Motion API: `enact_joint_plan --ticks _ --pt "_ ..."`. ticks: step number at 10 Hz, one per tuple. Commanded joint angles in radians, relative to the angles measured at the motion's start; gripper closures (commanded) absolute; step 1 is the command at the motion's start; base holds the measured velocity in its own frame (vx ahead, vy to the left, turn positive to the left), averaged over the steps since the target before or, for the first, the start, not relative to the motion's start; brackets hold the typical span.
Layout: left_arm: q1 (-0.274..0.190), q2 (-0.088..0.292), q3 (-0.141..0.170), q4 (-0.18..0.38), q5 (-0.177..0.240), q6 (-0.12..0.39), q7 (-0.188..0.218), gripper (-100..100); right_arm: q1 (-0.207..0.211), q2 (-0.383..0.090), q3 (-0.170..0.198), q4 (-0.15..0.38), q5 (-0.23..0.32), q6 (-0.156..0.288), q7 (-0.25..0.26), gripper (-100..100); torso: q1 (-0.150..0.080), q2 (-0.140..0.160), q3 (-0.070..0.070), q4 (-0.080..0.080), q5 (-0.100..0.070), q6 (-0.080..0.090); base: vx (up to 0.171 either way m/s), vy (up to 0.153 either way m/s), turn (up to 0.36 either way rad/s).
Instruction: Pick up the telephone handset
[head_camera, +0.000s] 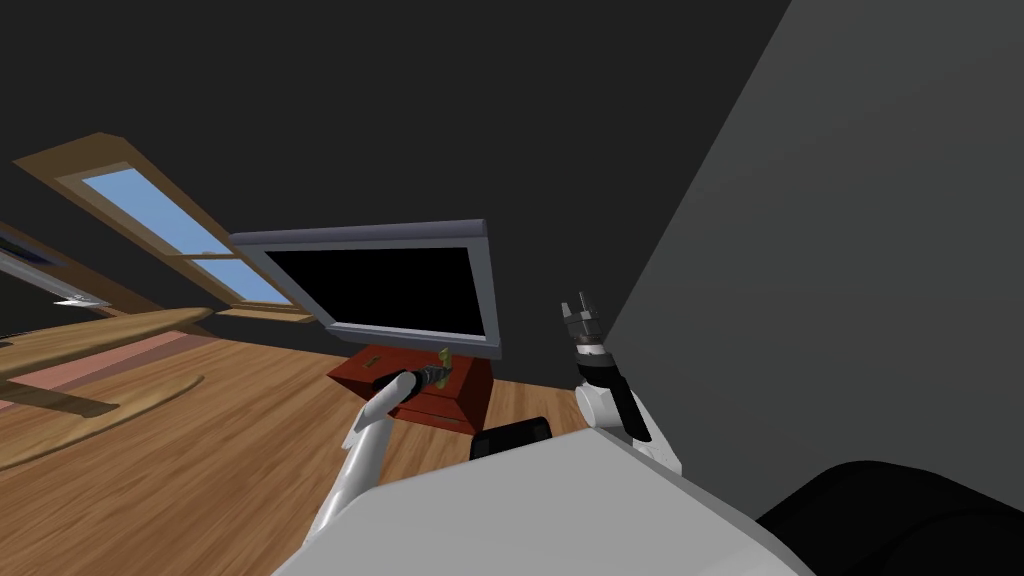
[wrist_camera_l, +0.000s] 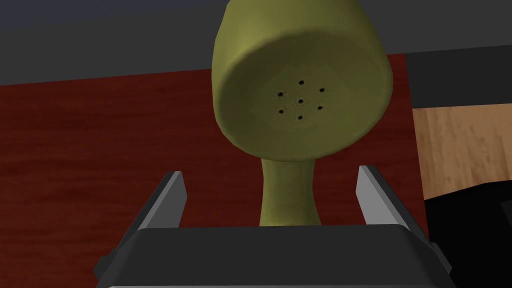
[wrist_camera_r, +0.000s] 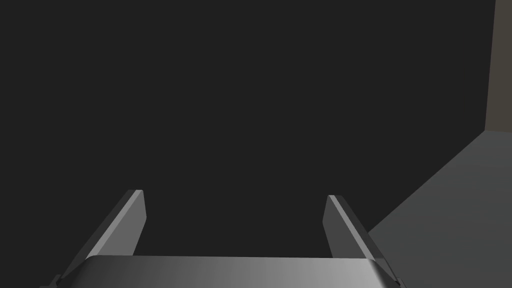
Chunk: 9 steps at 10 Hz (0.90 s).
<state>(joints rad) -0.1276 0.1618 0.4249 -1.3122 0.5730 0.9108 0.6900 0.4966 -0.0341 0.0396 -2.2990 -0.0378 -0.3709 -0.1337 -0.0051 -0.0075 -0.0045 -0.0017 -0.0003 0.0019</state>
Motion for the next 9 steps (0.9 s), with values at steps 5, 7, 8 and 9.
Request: enact_joint_plan --ticks 5,7,8,9 --pt "-0.053 0.032 0.134 0.105 0.092 0.031 -0.16 -100 0.0 0.0 0.0 0.0 0.0 0.0 0.0 0 0.001 0.0 0.0 0.0 0.0 0.0 0.019 -0.068 0.013" --pt "-0.07 0.041 0.176 0.139 0.12 0.039 -0.216 -100 0.0 0.0 0.0 0.0 0.0 0.0 0.0 0 0.001 0.0 0.0 0.0 0.0 0.0 0.011 -0.074 0.018" --pt "-0.07 0.041 0.176 0.139 0.12 0.039 -0.241 -100 0.0 0.0 0.0 0.0 0.0 0.0 0.0 0 0.0 0.0 0.0 0.0 0.0 0.0 0.008 -0.076 0.014" --pt "-0.068 0.04 0.17 0.136 0.116 0.037 -0.222 -100 0.0 0.0 0.0 0.0 0.0 0.0 0.0 0 0.0 0.0 0.0 0.0 0.0 0.0 0.002 -0.029 0.005"
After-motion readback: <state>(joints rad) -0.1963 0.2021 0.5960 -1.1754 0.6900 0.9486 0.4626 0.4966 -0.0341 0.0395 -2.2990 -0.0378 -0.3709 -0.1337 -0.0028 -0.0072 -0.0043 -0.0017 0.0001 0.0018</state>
